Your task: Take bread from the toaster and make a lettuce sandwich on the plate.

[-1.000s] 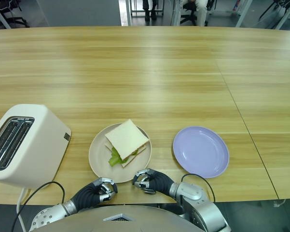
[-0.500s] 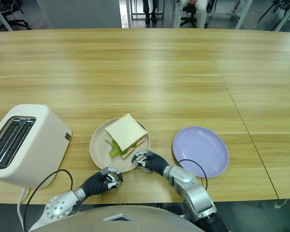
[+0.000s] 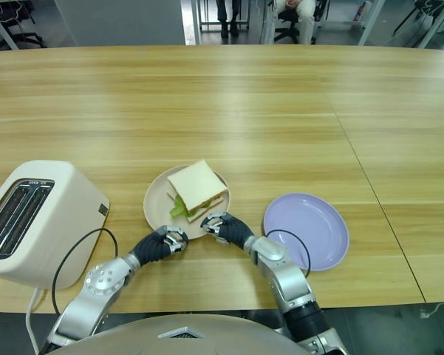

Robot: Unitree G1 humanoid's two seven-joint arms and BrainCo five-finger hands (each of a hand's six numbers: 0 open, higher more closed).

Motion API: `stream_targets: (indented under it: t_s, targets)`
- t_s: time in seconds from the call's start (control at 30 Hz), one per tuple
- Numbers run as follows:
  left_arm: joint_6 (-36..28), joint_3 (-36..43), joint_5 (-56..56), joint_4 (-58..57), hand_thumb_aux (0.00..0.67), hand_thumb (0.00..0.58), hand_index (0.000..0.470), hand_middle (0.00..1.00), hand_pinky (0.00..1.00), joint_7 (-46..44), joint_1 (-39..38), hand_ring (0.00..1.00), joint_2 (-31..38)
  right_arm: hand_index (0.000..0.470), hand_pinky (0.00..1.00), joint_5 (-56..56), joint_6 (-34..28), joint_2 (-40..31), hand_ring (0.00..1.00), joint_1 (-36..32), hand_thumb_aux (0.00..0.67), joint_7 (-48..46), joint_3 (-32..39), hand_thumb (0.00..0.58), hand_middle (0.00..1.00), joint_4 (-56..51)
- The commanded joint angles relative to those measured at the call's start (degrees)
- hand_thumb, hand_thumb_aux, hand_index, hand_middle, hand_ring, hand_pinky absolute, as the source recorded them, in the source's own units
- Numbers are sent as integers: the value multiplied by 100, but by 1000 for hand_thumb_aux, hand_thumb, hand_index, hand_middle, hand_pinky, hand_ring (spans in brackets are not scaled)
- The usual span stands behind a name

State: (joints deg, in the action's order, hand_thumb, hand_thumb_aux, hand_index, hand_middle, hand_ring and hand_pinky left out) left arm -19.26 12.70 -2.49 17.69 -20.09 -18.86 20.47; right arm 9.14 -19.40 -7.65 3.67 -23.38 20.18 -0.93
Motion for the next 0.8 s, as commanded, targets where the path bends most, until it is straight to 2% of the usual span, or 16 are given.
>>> stream_targets:
  t_s: [0.03, 0.4, 0.63, 0.8]
  targets:
    - [-60, -34, -71, -371, 670, 580, 460, 1000, 1000, 136, 409, 1000, -166, 460, 1000, -230, 42, 117, 1000, -283, 670, 256, -182, 580, 1000, -784]
    - [-82, -10, -352, -1775, 670, 580, 460, 1000, 1000, 735, 1530, 1000, -864, 460, 1000, -474, 894, 550, 1000, -1861, 670, 740, -820, 580, 1000, -3047]
    - [353, -60, -457, -2839, 670, 580, 460, 1000, 1000, 950, 2235, 1000, -1136, 460, 1000, -560, 1747, 754, 1000, -2899, 670, 1012, -1254, 580, 1000, -4733]
    - [706, -199, -457, -3393, 670, 580, 460, 1000, 1000, 1164, 2536, 1000, -1234, 460, 1000, -606, 2210, 888, 1000, -3391, 670, 1121, -1502, 580, 1000, -5665]
